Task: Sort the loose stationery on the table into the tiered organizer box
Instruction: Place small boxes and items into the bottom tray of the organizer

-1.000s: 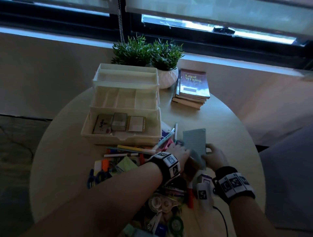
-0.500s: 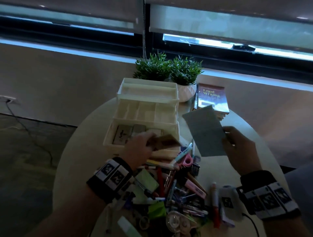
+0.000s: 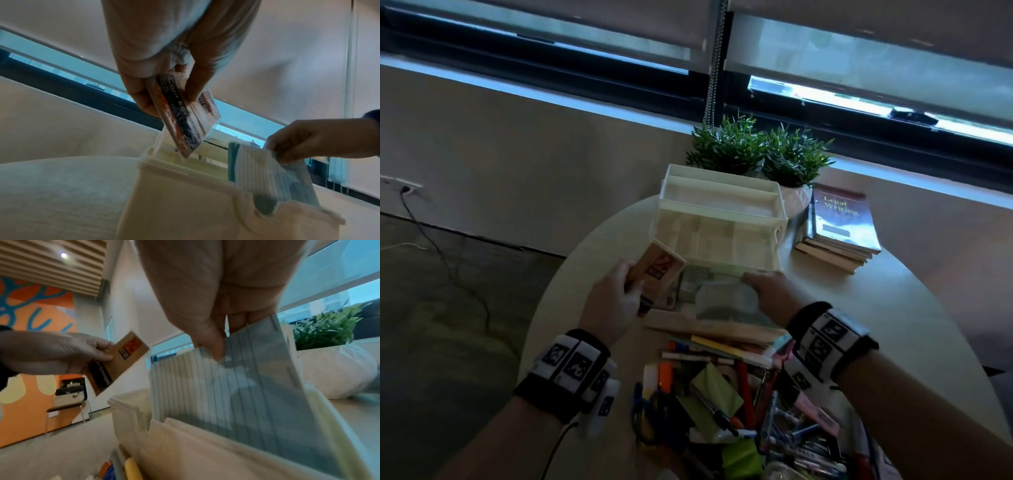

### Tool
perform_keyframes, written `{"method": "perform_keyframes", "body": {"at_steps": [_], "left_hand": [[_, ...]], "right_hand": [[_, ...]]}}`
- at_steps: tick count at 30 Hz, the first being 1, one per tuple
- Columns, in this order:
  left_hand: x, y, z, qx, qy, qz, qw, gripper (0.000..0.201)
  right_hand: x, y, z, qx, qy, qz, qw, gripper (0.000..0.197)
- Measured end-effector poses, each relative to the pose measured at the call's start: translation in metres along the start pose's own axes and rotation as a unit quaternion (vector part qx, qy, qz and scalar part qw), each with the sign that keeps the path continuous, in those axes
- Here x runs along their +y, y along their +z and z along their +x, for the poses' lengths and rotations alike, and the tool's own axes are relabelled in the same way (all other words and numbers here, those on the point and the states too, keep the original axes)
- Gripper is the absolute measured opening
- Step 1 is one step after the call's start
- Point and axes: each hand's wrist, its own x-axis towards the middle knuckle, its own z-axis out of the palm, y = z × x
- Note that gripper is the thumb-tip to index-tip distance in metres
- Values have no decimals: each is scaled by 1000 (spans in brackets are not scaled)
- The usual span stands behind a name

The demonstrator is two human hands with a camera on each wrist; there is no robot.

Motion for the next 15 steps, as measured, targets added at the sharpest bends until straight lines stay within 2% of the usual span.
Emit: {"method": "perform_keyframes", "body": {"at_steps": [3,6,10,15], "left_hand": [[-4,2,5,-13,0,-7,1000,14],[-8,4,10,-11,5,4,1000,19],[-11,5,15,-5,-17,8,1000,27],[-6,3,9,16,-34,-33,999,40]], "right_hand": [[-8,7,15,-74,38,-73,994,34],[-12,14,28,-121,91,-95,984,30],[-20,26,43,-149,158,-105,970,44],[-28,27,46,-132,174,-82,972,26]]}}
